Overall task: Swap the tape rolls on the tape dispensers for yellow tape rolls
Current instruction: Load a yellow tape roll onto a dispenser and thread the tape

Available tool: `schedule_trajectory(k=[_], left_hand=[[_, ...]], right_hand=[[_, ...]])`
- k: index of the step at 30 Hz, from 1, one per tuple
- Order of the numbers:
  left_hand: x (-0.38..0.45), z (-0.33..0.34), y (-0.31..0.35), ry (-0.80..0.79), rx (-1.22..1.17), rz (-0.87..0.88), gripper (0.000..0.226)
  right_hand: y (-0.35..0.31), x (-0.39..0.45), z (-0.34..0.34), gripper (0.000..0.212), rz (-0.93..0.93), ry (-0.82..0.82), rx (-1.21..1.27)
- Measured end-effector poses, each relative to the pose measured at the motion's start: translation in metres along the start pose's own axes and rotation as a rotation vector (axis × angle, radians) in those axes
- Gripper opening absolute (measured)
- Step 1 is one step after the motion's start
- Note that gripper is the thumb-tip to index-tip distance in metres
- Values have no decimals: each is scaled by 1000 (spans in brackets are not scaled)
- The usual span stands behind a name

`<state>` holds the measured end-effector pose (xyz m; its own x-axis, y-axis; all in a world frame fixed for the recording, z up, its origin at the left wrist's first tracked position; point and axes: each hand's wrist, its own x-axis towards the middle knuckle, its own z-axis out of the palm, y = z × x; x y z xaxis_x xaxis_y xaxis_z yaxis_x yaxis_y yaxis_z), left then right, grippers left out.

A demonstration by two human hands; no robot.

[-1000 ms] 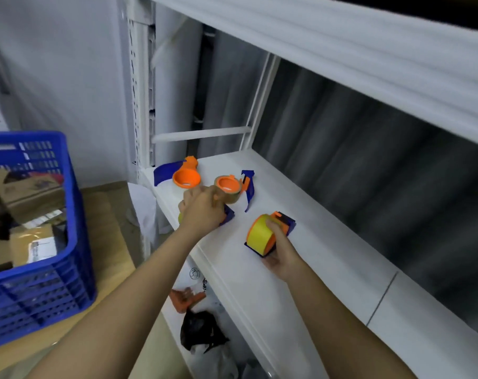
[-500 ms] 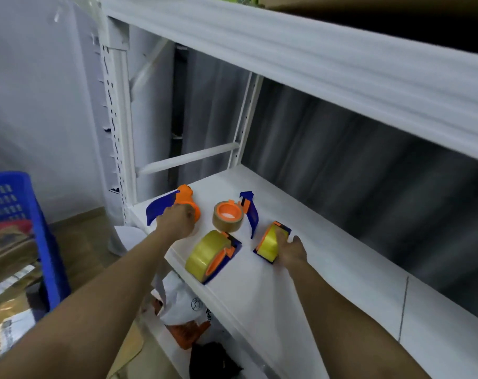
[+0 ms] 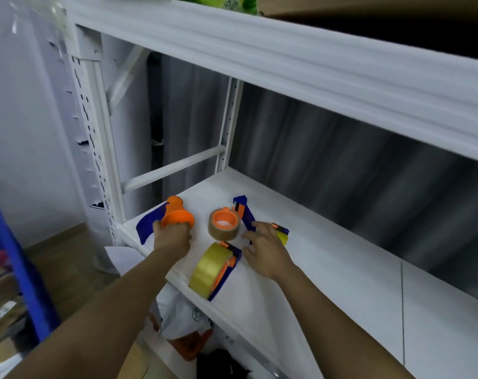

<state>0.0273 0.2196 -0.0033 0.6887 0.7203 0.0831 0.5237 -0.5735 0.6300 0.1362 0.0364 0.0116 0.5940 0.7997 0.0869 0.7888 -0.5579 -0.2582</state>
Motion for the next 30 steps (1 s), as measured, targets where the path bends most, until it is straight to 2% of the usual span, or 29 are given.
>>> schedule_trajectory(k=[3, 7, 9, 12, 15, 18, 20, 23, 26, 30], left_hand=[[4, -10, -1, 39, 118, 83, 19], [1, -26, 11, 201, 7, 139, 12], [-5, -34, 25, 213, 36, 204, 11], [-18, -47, 54, 191, 134, 348, 27], [-41, -46, 86, 191, 159, 434, 37], [-73, -39, 120, 112, 158, 525, 38], [-97, -29, 137, 23, 149, 600, 40], [-133, -12, 163, -108, 69, 673, 40], [-171, 3, 188, -234, -29, 659, 40], [-219, 23, 222, -321, -112, 667, 34]], right_hand=[[-7, 2, -2, 41, 20, -27, 71], [-12, 3, -10, 44, 33, -56, 114], [-13, 0, -17, 47, 3, -63, 117], [-14, -11, -32, 55, -30, 6, 192], [-10, -33, -47, 74, 0, 94, 304], [2, -65, -62, 93, 29, 133, 386], [12, -91, -71, 98, 36, 185, 392], [28, -133, -82, 83, 37, 303, 380], [50, -178, -87, 64, 35, 367, 306], [78, -242, -95, 56, 74, 390, 294]])
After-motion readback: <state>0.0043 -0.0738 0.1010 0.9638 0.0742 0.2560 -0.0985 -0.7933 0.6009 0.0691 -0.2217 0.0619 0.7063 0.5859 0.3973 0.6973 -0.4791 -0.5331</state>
